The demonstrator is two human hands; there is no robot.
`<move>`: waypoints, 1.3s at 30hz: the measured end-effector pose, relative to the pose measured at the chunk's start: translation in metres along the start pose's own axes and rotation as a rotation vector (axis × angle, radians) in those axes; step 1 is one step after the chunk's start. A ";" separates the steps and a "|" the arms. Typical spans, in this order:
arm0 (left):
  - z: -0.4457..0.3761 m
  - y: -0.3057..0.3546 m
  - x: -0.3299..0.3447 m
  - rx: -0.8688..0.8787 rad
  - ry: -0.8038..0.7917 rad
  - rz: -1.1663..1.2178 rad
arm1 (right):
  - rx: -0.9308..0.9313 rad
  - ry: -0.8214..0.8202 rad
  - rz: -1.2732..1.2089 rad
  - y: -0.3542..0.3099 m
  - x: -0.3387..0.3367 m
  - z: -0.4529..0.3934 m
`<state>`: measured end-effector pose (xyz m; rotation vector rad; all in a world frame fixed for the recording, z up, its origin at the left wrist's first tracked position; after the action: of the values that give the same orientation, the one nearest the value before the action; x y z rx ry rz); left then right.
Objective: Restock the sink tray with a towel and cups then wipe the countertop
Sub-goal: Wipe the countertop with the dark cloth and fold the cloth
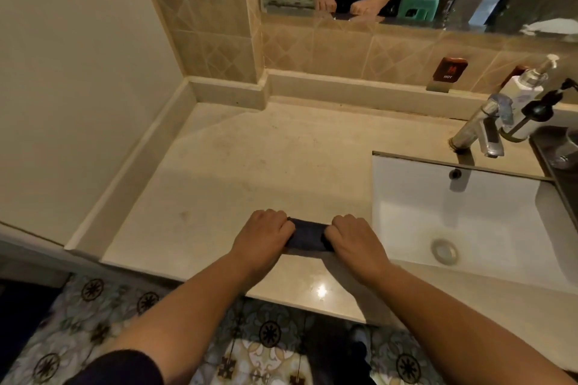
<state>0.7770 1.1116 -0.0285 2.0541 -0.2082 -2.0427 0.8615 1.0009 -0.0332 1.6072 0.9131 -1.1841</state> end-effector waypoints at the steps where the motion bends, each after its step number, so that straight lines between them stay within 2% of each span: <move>1: 0.003 -0.002 0.010 -0.016 -0.009 0.007 | -0.003 -0.003 -0.007 -0.004 0.008 0.003; 6: 0.011 -0.010 0.027 -0.043 0.048 0.054 | -0.010 0.003 -0.116 -0.014 0.021 0.003; 13: 0.028 -0.018 0.034 0.027 0.015 0.141 | 0.012 -0.146 -0.218 -0.019 0.027 0.032; 17: 0.031 -0.028 0.032 -0.133 0.043 0.338 | 0.194 -0.063 -0.315 -0.009 0.015 0.039; 19: 0.023 -0.033 0.030 -0.220 0.060 0.365 | 0.283 -0.128 -0.314 -0.001 0.019 0.035; 23: 0.000 -0.038 0.032 -0.306 -0.052 0.319 | 0.260 -0.301 -0.284 0.004 0.032 0.021; 26: -0.006 -0.037 0.027 -0.295 -0.111 0.377 | 0.245 -0.298 -0.325 0.010 0.028 0.015; 30: -0.002 -0.032 -0.001 -0.205 -0.026 0.627 | 0.270 -0.167 -0.534 0.026 0.001 0.009; 32: -0.003 -0.032 -0.023 -0.206 0.036 0.735 | 0.268 -0.163 -0.615 0.035 -0.015 0.002; 36: -0.021 -0.041 -0.073 -0.207 0.184 0.777 | 0.184 -0.149 -0.564 0.065 -0.048 -0.033; 39: -0.043 -0.050 -0.107 -0.194 0.287 0.746 | 0.147 -0.068 -0.465 0.093 -0.078 -0.064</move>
<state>0.8155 1.1912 0.0616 1.7505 -0.5912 -1.2581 0.9453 1.0293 0.0725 1.4993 1.2204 -1.6472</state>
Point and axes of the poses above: each hand's wrist, its own z-axis away from the middle knuckle, its own x-axis out of the palm, y = z × x, the point moved 8 cm from there along -z, towards the middle knuckle, and after that the axes turned 14 degrees about z, right-handed, at the moved point
